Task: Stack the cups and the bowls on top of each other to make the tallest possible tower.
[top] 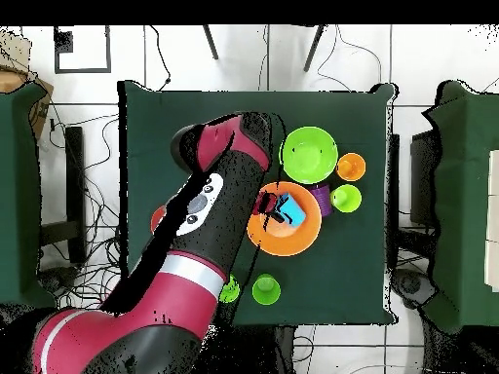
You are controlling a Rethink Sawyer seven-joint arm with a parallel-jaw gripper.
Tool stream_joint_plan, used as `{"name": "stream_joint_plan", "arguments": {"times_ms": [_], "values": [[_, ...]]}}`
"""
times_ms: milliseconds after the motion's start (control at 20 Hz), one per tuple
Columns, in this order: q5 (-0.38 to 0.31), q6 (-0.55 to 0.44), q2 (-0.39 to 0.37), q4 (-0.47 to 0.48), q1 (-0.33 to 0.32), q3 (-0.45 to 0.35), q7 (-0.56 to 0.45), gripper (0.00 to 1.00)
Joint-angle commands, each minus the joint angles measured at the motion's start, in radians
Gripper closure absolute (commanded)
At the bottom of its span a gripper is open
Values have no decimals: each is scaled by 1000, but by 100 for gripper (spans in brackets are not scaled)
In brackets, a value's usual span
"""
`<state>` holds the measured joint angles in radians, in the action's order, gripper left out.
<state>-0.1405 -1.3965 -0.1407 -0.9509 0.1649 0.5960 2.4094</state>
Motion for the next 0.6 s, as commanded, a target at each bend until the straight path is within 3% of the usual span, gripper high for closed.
{"name": "stream_joint_plan", "arguments": {"times_ms": [50,600], "values": [[57,85,54,63,-21,-161,77,0],[78,48,88,130,-21,-146,72,0]]}}
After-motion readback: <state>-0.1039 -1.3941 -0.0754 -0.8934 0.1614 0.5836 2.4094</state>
